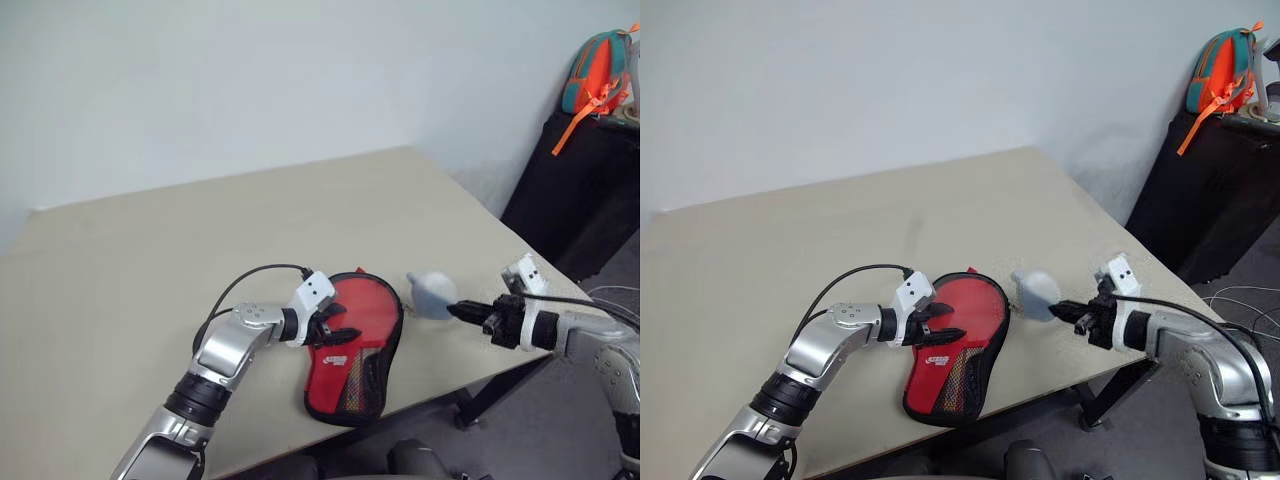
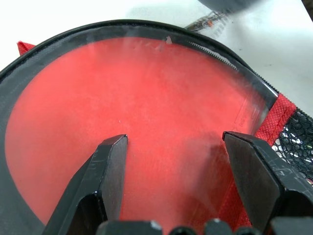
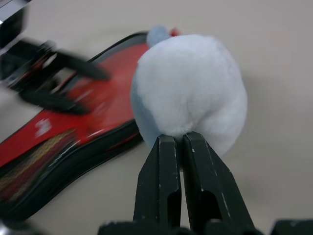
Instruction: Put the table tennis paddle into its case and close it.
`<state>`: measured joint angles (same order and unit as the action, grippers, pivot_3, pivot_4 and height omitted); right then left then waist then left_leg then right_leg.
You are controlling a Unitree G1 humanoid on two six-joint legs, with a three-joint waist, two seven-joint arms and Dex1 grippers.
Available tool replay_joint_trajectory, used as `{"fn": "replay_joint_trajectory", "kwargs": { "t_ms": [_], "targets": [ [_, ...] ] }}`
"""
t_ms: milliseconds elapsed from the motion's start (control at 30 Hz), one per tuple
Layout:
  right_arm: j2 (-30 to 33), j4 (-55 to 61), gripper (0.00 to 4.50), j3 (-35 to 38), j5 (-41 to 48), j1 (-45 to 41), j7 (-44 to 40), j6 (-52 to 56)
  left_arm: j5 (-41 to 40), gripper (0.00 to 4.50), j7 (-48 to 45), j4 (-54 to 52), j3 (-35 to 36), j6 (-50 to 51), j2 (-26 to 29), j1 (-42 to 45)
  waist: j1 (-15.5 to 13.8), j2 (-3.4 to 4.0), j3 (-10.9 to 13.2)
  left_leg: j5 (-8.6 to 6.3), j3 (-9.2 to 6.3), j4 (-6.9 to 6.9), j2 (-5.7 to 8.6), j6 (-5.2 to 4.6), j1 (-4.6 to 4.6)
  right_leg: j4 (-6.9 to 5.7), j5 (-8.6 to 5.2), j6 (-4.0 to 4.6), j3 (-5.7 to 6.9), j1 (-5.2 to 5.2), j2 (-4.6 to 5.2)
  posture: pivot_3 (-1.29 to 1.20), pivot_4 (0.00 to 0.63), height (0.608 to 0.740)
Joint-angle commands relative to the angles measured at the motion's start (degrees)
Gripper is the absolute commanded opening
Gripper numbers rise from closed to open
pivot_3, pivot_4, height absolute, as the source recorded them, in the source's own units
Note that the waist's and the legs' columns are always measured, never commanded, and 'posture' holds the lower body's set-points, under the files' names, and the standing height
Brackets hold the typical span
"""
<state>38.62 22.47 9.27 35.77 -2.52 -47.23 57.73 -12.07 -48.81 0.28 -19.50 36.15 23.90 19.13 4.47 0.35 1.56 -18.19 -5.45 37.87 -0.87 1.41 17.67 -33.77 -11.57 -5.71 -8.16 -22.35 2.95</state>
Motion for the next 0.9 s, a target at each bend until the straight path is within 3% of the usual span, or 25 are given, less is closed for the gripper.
{"fn": "replay_joint_trajectory", "kwargs": {
  "t_ms": [33, 200, 567, 767, 900],
  "targets": [
    [0.8, 6.7, 0.03, -1.0, 3.9, 2.3, -1.9, -0.1, 1.6, 3.31, -0.1, 3.2, -4.1, 6.0, 1.1, -3.4, 0.0, -0.01, 0.0, -0.03, 0.00, 0.01, 0.00, 0.04, -0.01, 0.00, -0.01, -0.01, 0.00, 0.00, 0.00, 0.00, 0.000, 0.740],
    [1.9, 12.1, 0.03, -0.2, 8.1, 6.6, -2.3, 0.9, 1.4, 3.31, 0.3, 2.2, -3.8, 7.2, 1.3, -4.6, 0.0, -0.12, 0.0, -0.09, 0.04, 0.00, 0.00, 0.06, -0.02, 0.01, -0.05, -0.04, -0.03, -0.02, 0.00, 0.00, 0.000, 0.740],
    [7.4, 24.0, 0.03, 6.6, 17.0, 25.4, -4.6, 0.1, 0.5, 3.31, 1.0, -0.2, -3.5, 9.3, 1.2, -5.9, -0.3, -0.46, 0.1, -0.29, 0.07, 0.00, -0.02, 0.18, -0.07, 0.04, -0.25, -0.06, -0.02, -0.03, 0.05, 0.00, 0.000, 0.740],
    [11.4, 30.0, 0.03, 6.6, 14.9, 36.4, -6.2, -3.2, 0.3, 3.31, 0.5, 0.2, -3.6, 9.4, 1.4, -5.8, -0.3, -0.66, 0.1, -0.38, 0.13, 0.02, -0.03, 0.23, -0.09, 0.06, -0.30, -0.09, -0.02, -0.04, 0.10, 0.00, 0.000, 0.740],
    [9.7, 28.3, 0.03, 7.2, 17.0, 33.7, -2.3, -4.7, 0.7, 3.31, 0.1, 1.9, -3.8, 8.1, 1.1, -5.9, -0.3, -0.88, 0.0, -0.43, 0.19, 0.05, -0.04, 0.26, -0.10, 0.11, -0.32, -0.10, -0.02, -0.02, 0.13, 0.00, 0.000, 0.740]
  ]
}}
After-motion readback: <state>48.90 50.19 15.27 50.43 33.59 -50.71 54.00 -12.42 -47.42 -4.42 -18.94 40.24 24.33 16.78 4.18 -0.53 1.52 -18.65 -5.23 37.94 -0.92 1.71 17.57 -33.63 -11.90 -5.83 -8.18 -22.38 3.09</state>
